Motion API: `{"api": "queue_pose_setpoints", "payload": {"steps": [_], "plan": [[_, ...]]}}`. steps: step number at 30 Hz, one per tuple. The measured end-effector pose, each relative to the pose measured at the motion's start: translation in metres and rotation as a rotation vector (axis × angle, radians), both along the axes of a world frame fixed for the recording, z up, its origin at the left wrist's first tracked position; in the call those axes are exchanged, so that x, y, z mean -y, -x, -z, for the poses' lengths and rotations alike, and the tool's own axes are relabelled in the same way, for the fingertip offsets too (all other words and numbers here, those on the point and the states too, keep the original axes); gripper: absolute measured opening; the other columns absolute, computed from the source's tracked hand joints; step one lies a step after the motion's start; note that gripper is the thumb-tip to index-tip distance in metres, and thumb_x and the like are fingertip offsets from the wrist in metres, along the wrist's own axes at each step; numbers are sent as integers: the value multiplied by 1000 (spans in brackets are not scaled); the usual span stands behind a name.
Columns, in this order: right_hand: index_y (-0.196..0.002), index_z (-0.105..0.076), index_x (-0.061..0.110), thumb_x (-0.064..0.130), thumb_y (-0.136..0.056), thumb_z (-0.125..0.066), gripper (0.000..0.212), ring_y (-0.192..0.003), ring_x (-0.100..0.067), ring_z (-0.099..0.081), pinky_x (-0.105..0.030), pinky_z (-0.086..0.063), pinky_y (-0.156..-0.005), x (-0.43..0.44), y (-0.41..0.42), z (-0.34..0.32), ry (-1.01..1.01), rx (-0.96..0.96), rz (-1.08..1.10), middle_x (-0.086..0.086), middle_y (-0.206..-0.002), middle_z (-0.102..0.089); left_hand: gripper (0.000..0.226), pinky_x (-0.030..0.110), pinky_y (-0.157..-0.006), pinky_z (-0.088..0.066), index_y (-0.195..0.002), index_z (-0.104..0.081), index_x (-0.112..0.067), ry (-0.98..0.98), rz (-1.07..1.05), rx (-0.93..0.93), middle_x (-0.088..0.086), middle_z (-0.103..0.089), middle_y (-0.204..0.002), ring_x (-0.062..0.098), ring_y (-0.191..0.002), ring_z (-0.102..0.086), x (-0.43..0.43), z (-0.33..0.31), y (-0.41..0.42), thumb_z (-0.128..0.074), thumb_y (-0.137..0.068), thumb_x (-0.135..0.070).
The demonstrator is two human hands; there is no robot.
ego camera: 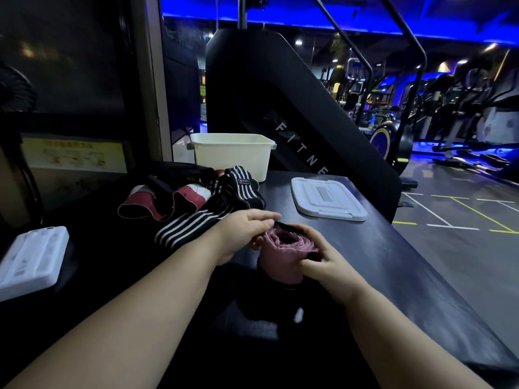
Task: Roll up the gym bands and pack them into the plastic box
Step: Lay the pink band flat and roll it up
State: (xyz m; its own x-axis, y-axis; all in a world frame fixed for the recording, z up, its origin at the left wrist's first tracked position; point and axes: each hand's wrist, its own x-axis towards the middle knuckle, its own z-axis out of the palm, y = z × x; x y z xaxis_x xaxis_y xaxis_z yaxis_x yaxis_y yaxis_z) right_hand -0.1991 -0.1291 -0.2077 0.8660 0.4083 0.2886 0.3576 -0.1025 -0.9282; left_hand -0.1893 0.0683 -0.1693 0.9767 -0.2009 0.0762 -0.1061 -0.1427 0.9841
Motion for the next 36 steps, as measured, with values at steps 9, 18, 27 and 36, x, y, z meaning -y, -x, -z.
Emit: {"api": "queue_pose_setpoints", "payload": {"steps": [9,18,27,36], "plan": [[-133,-42,33,24,-49,-86,95,-109,-8,-63,-23,-48,-94,0,-2,3,37,-14,-6,3,-122,-62,23,21,-48,-35,-70,-57,-16,120,-150,-22,-2,-51,-57,11,-52,-44,10,3,-5,-62,-90,-7],[-110,-61,15,20,-46,-87,69,-87,-8,-65,-22,-52,-77,3,-7,5,-39,-54,44,3,-94,-72,28,26,-68,-43,-68,-48,-13,847,-78,-196,0,-52,-56,15,-61,-54,10,2,-1,-37,-95,-9],[-111,-62,10,23,-48,-82,67,-88,-15,-64,-28,-52,-79,5,-6,2,-31,-69,-55,-3,-96,-71,13,18,-52,-34,-78,-62,-4,656,49,-11,0,-41,-52,9,-44,-34,2,-1,2,-52,-85,1],[-116,-63,5,12,-52,-81,67,-96,-26,-62,-39,-50,-86,8,-11,1,-65,-161,-199,-18,-106,-67,9,17,-54,-35,-74,-51,-9,250,-23,141,-1,-43,-48,7,-46,-40,-5,-5,-8,-49,-66,-9]]}}
